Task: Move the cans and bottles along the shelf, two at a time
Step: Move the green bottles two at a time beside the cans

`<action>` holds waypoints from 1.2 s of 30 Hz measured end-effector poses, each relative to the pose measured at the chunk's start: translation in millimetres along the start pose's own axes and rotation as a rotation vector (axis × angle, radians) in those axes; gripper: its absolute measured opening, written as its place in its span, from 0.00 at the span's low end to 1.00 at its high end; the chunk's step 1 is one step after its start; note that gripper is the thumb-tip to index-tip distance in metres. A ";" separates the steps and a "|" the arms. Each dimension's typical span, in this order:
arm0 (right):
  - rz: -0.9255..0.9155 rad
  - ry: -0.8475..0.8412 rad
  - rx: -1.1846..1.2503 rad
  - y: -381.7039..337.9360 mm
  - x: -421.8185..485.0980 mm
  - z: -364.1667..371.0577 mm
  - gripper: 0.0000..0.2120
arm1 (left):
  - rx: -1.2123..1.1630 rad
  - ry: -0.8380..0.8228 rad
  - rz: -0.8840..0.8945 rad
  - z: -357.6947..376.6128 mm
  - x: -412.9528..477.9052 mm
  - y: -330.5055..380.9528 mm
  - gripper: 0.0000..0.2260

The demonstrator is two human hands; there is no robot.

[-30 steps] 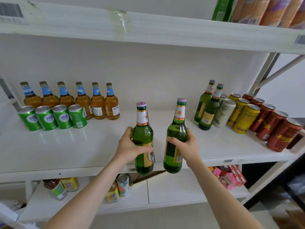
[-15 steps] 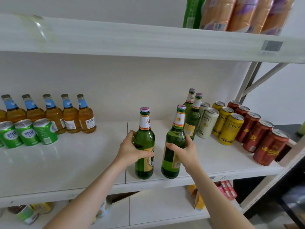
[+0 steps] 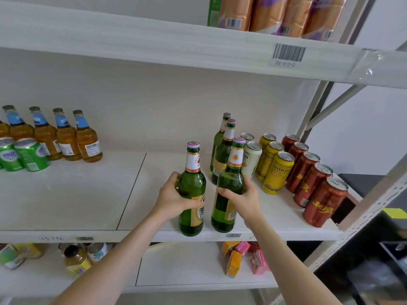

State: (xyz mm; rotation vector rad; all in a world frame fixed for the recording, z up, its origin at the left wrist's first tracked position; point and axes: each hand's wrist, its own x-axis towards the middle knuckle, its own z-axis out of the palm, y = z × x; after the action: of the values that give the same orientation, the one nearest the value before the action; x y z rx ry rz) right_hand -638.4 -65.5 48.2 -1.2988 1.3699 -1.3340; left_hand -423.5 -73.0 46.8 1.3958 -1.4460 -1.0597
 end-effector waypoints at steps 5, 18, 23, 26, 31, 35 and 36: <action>0.004 0.000 0.000 8.6 19.9 -11.1 0.23 | 0.025 0.001 0.000 14.9 14.8 -0.9 0.36; -0.005 0.050 -0.004 24.3 79.7 -7.8 0.27 | 0.074 0.070 0.069 24.3 70.0 -17.7 0.32; -0.020 0.044 -0.028 30.1 94.5 -3.6 0.28 | 0.071 0.071 0.060 28.7 79.1 -21.6 0.33; -0.025 0.027 -0.036 32.6 100.7 -1.9 0.29 | 0.067 0.079 0.065 30.0 80.1 -24.3 0.33; -0.042 0.040 -0.034 36.9 107.6 0.0 0.30 | 0.073 0.084 0.076 29.6 81.2 -23.6 0.33; -0.038 0.045 -0.032 41.4 111.9 2.4 0.34 | 0.082 0.074 0.086 28.9 80.8 -24.6 0.33; -0.039 0.043 -0.037 41.9 112.6 3.3 0.35 | 0.082 0.062 0.089 28.7 80.8 -24.5 0.33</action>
State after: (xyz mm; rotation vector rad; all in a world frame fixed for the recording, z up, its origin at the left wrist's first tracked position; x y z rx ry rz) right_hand -657.1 -180.4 18.4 -1.3346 1.4110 -1.3759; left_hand -445.9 -153.7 16.3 1.3965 -1.5065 -0.9024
